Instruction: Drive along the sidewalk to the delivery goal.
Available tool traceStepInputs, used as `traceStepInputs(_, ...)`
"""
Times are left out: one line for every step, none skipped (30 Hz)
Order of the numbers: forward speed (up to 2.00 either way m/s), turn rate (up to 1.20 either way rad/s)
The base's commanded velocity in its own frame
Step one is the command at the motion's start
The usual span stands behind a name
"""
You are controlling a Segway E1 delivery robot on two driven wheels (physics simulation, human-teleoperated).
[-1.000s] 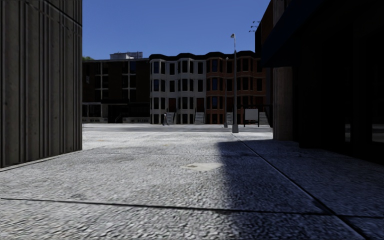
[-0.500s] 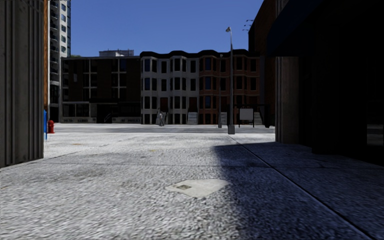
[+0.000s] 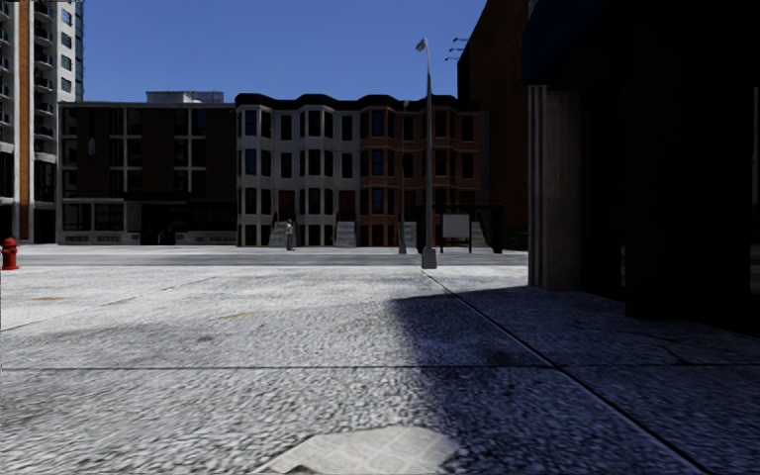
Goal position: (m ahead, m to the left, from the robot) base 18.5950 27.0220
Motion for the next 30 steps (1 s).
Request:
traceStepInputs(2.0,-0.32)
traceStepInputs(2.0,-0.32)
traceStepInputs(2.0,-0.32)
traceStepInputs(2.0,-0.32)
traceStepInputs(2.0,-0.32)
traceStepInputs(2.0,-0.32)
traceStepInputs(2.0,-0.32)
traceStepInputs(2.0,-0.32)
traceStepInputs(2.0,-0.32)
traceStepInputs(2.0,-0.17)
traceStepInputs(2.0,0.0)
traceStepInputs(2.0,0.0)
traceStepInputs(2.0,0.0)
traceStepInputs(2.0,0.0)
traceStepInputs(2.0,0.0)
traceStepInputs(2.0,0.0)
traceStepInputs(2.0,0.0)
traceStepInputs(2.0,0.0)
traceStepInputs(2.0,0.0)
traceStepInputs(2.0,0.0)
traceStepInputs(2.0,0.0)
traceStepInputs(2.0,0.0)
traceStepInputs(2.0,0.0)
traceStepInputs(2.0,0.0)
traceStepInputs(2.0,0.0)
traceStepInputs(2.0,0.0)
traceStepInputs(2.0,0.0)
traceStepInputs(2.0,0.0)
traceStepInputs(2.0,0.0)
traceStepInputs(2.0,0.0)
